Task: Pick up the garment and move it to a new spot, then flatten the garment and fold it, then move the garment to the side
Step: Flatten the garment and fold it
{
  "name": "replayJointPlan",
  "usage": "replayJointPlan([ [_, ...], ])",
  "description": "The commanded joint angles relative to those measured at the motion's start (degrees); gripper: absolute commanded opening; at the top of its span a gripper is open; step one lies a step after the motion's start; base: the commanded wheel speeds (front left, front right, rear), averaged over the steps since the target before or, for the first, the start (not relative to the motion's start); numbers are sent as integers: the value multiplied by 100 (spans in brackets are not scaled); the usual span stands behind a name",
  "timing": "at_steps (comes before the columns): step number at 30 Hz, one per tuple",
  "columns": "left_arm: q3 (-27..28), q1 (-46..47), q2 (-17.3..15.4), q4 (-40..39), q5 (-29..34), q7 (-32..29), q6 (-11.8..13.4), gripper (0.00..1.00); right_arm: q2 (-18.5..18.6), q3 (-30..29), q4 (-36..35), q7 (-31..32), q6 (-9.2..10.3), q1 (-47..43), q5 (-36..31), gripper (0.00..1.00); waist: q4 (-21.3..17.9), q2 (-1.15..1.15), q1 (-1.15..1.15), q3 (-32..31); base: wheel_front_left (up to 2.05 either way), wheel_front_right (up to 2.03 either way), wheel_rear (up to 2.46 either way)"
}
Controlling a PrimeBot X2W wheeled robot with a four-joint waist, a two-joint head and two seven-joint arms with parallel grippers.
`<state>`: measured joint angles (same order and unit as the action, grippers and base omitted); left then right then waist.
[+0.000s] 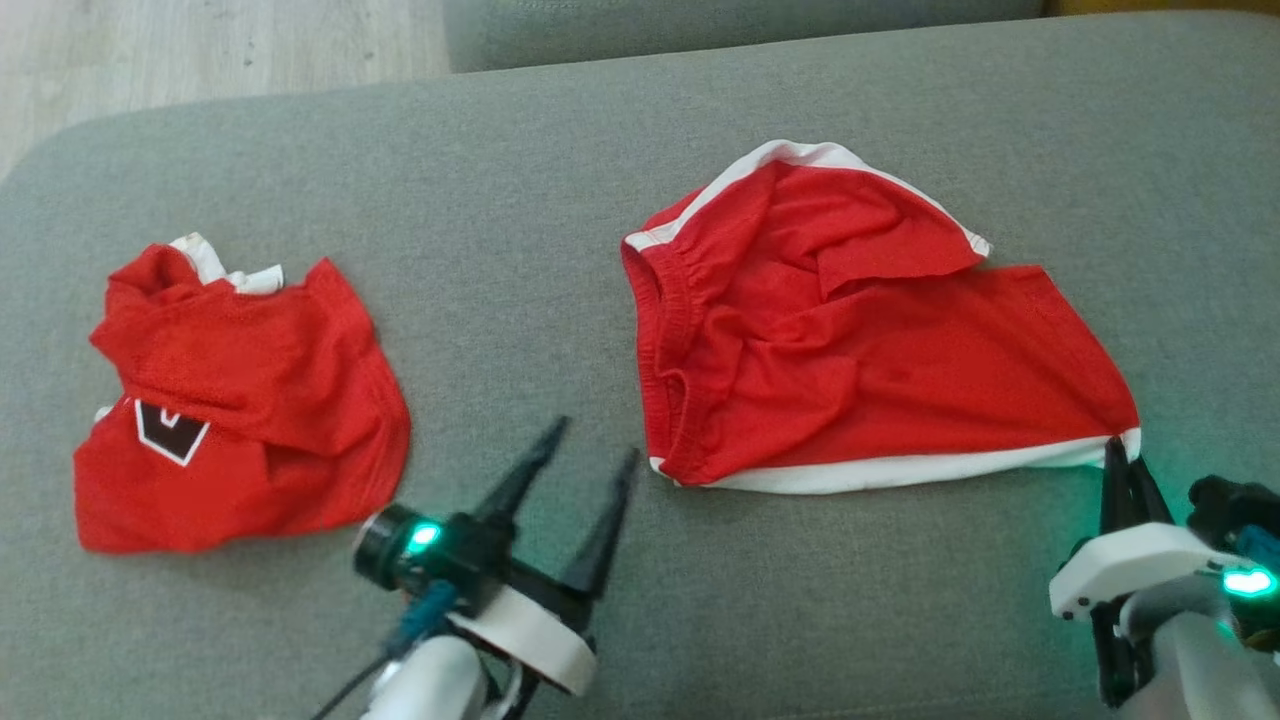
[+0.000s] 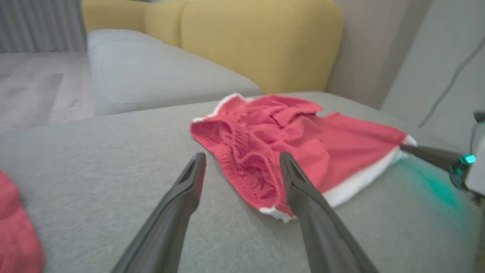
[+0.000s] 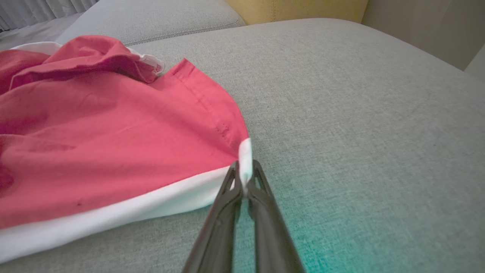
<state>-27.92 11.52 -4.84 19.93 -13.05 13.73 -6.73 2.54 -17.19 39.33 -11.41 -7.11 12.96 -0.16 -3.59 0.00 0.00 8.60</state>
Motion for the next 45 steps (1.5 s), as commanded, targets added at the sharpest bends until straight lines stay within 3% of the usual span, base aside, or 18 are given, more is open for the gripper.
replayJointPlan([
  [1, -31, 325, -120, -96, 100, -42, -42, 100, 33, 112, -151, -25, -37, 224, -35, 0, -21, 0, 0, 23, 0, 0, 0],
  [8, -1315, 855, -544, 360, 203, -256, -73, 100, 33, 198, -42, -16, -37, 354, 43, 0, -118, 0, 0, 151, 0, 0, 0],
  [12, -1774, 1226, -670, 656, 193, -235, -74, 100, 33, 320, 26, -47, -37, 420, 112, 0, -183, 0, 0, 244, 0, 0, 0],
  [20, -2042, 1797, -593, 1410, 439, -106, -68, 100, 33, 557, 100, -103, -37, 576, 242, 0, -352, 0, 0, 412, 0, 0, 0],
  [33, -2389, 2086, -448, 1985, 318, 48, -74, 100, 33, 764, 138, -168, -37, 657, 378, 0, -501, 0, 0, 493, 0, 0, 0],
  [34, -2426, 2102, -440, 2019, 293, 52, -74, 95, 33, 780, 133, -171, -37, 663, 388, 0, -507, 0, 0, 499, 0, 0, 0],
  [35, -2460, 2118, -434, 2052, 263, 54, -74, 41, 33, 796, 127, -175, -37, 666, 400, 0, -511, 0, 0, 503, 0, 0, 0],
  [36, -2460, 2118, -434, 2052, 263, 54, -74, 41, 33, 796, 127, -175, -37, 666, 400, 0, -511, 0, 0, 503, 0, 0, 0],
  [37, -2520, 2149, -425, 2110, 203, 61, -75, 0, 33, 824, 111, -182, -37, 666, 420, 0, -516, 0, 0, 502, 0, 0, 0],
  [45, -2405, 2127, -410, 2156, -26, 105, -60, 0, 33, 940, -27, -219, -37, 609, 519, 0, -467, 0, 0, 392, 0, 0, 0],
])
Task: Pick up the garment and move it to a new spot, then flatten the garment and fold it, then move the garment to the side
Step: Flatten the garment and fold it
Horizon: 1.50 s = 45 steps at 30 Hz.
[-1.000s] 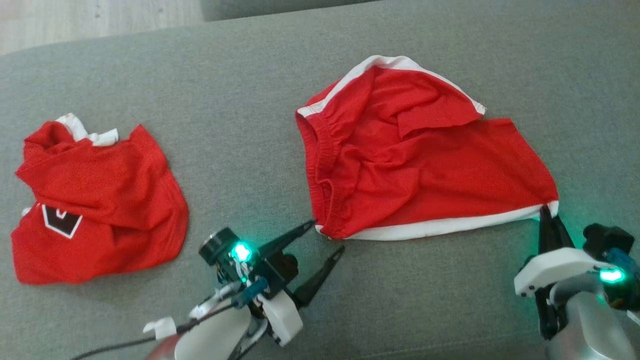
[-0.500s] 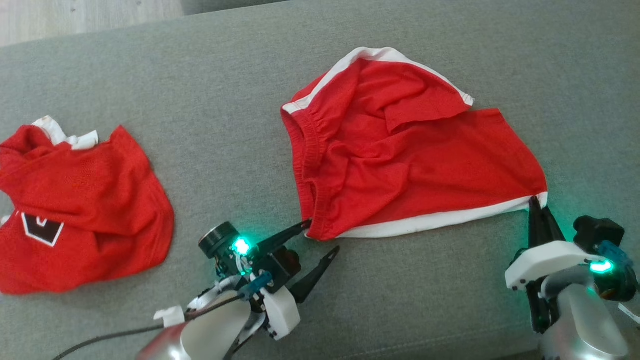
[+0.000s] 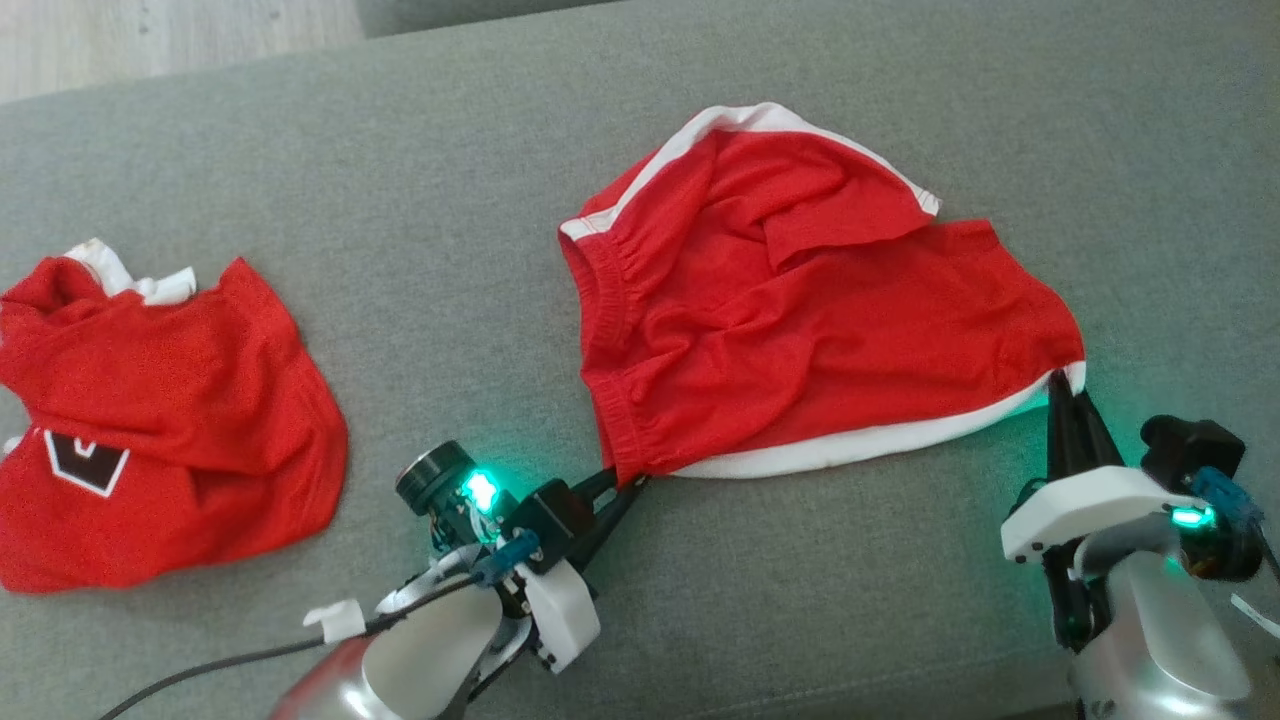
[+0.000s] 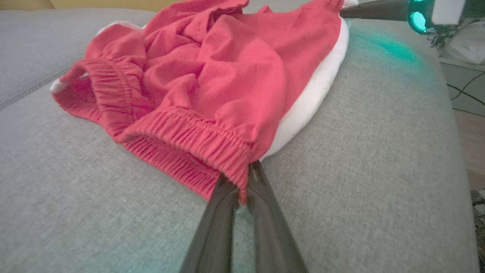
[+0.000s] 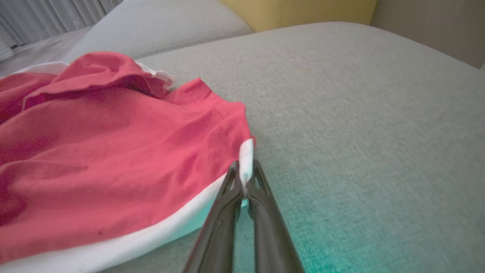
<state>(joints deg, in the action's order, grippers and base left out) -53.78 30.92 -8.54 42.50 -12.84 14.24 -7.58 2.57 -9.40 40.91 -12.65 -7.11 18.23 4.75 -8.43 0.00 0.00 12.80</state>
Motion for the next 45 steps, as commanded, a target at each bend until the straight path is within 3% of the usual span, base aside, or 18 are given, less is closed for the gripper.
replayJointPlan([
  [1, 216, 167, -43, -127, -83, 58, 34, 0, 31, 198, -226, -103, -37, 66, 52, 0, 30, 0, 0, -59, 0, 0, 0],
  [14, 877, 270, -259, -1005, -703, 57, 52, 0, 31, 607, -1325, -55, -37, 44, 510, 0, 180, 0, 0, -525, 0, 0, 0],
  [21, 956, 1478, -678, -1660, -968, -530, 15, 0, 31, 826, -2392, 540, -37, 750, 641, 0, 194, 0, 0, -750, 0, 0, 0],
  [26, 710, 2516, -1090, -1985, -1631, -1096, 11, 0, 31, 907, -2773, 1040, -37, 1535, 821, 0, 150, 0, 0, -948, 0, 0, 0],
  [35, 147, 3685, -1630, -2056, -2785, -1657, 10, 0, 135, 897, -2778, 1510, -37, 2229, 804, 0, 164, 0, 0, -1218, 0, 0, 0],
  [45, -129, 3586, -1819, -2051, -3582, -1667, 9, 0, 188, 583, -2218, 1963, -37, 2032, 769, 0, 239, 0, 0, -1298, 0, 0, 0],
])
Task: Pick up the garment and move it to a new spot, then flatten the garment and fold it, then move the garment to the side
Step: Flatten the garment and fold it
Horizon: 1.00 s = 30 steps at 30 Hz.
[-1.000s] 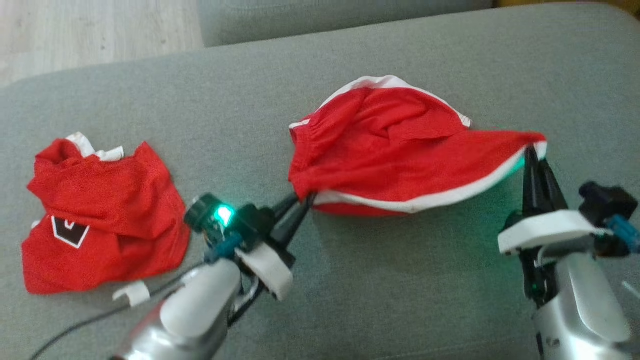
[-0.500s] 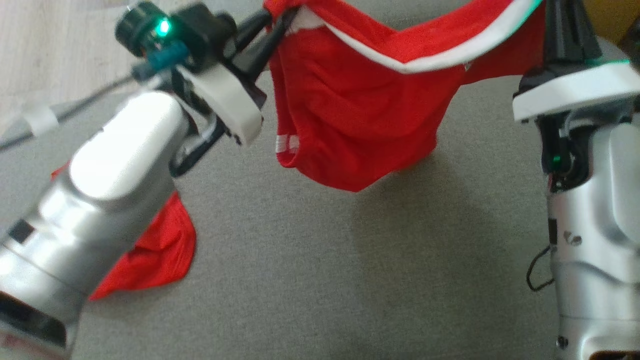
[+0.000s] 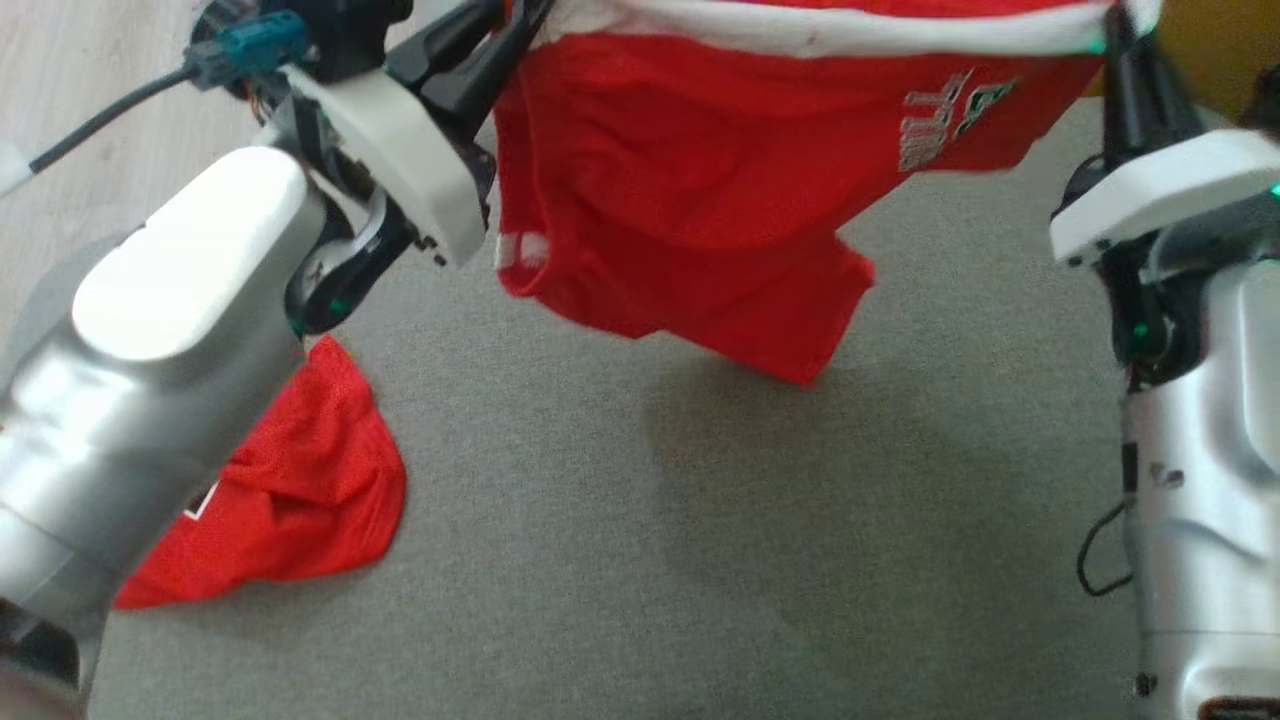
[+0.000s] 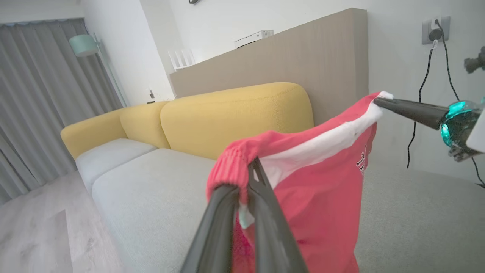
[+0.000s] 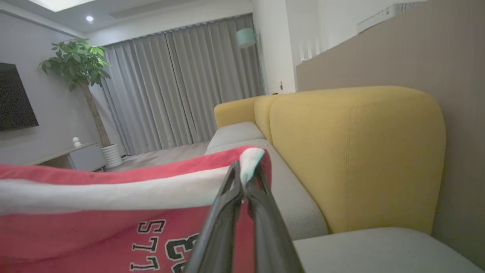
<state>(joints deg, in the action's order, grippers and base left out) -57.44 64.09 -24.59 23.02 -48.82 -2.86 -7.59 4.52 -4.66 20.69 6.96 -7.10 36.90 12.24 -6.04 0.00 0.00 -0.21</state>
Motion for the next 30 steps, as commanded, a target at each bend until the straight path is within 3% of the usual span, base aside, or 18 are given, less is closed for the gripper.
replayJointPlan([
  [1, 223, 224, -221, -98, -66, 45, 10, 0, 2, 106, -163, 44, -39, 149, 45, 0, 5, 0, 0, 3, 0, 0, 0],
  [8, 292, 183, -311, -79, -437, 24, 11, 0, 150, 347, -159, 214, -39, 328, 127, 0, -45, 0, 0, 287, 0, 0, 0],
  [14, 520, 785, -353, 301, -469, -55, 19, 0, 348, 869, 199, 167, -39, 1315, 70, 0, -222, 0, 0, 1046, 0, 0, 0],
  [19, 767, 1743, -278, 1036, -254, 164, 49, 0, 291, 1093, 1056, -325, -39, 2776, 42, 0, -410, 0, 0, 1685, 0, 0, 0],
  [22, 1073, 2409, -9, 1627, -234, 667, 113, 0, 218, 1060, 1926, -1051, -39, 3771, -212, 0, -497, 0, 0, 1993, 0, 0, 0],
  [26, 1096, 2564, 336, 2092, -282, 1146, 58, 0, 171, 994, 2773, -1600, -39, 4132, -425, 0, -460, 0, 0, 2095, 0, 0, 0],
  [30, 824, 2079, 639, 2191, -485, 1327, 17, 0, 278, 1209, 3508, -1759, -39, 3919, -509, 0, -350, 0, 0, 2061, 0, 0, 0],
])
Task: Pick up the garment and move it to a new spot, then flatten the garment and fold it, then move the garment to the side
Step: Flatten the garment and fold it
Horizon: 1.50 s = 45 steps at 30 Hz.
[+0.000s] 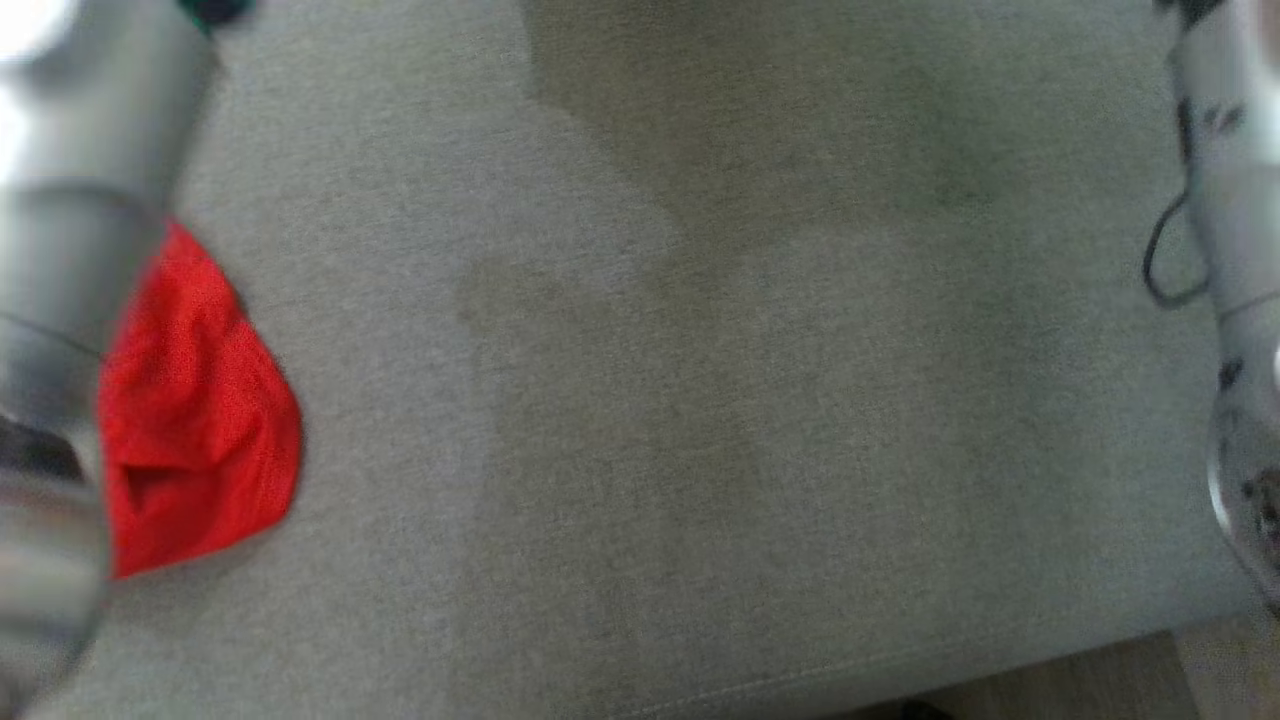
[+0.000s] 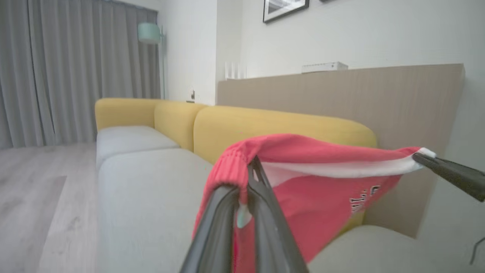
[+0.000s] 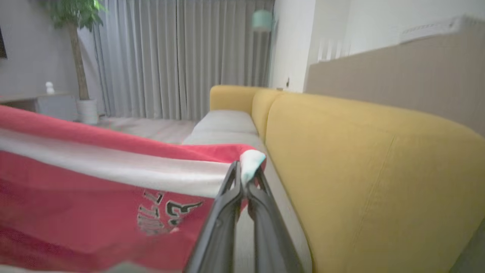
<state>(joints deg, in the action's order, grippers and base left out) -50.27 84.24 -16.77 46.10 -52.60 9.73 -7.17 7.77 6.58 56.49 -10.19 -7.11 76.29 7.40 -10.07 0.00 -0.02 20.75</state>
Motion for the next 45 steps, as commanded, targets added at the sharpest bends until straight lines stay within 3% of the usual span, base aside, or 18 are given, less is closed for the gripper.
replayJointPlan([
  [1, 22, -141, -88, -193, -226, 78, -27, 0, 5, 195, 110, -18, -37, -146, -22, 0, 82, 0, 2, -68, 0, 0, 0],
  [7, -776, -1312, -245, -786, -574, -19, -30, 0, 356, 895, 787, 358, -37, -878, 246, 0, 175, 0, 2, -309, 0, 0, 0],
  [11, -1303, -2397, -370, -1247, -923, -39, -31, 0, 662, 1636, 945, 1053, -37, -1569, 853, 0, 231, 0, 2, -575, 0, 0, 0],
  [18, -1859, -3719, -378, -1599, -922, 233, 18, 0, 1686, 3067, -78, 2398, -37, -2726, 2316, 0, 235, 0, 2, -987, 0, 0, 0],
  [25, -1966, -4358, -216, -1944, -845, 382, 296, 0, 2809, 3725, -1268, 3425, -37, -3476, 3534, 0, 185, 0, 2, -1391, 0, 0, 0],
  [30, -2041, -4627, -198, -2321, -758, 378, 495, 0, 3295, 3767, -1951, 4011, -37, -3907, 4120, 0, 147, 0, 2, -1513, 0, 0, 0],
  [34, -1986, -4592, -257, -2536, -731, 377, 654, 0, 3473, 3515, -2357, 3864, -37, -3962, 4164, 0, 208, 0, 2, -1437, 0, 0, 0],
  [37, -1859, -4440, -296, -2600, -729, 383, 751, 0, 3412, 3245, -2454, 3616, -37, -3819, 3967, 0, 295, 0, 2, -1291, 0, 0, 0],
  [45, -1528, -3959, -145, -2551, -824, 398, 700, 0, 2841, 2460, -2275, 3104, -37, -3169, 3341, 0, 692, 0, 2, -785, 0, 0, 0],
])
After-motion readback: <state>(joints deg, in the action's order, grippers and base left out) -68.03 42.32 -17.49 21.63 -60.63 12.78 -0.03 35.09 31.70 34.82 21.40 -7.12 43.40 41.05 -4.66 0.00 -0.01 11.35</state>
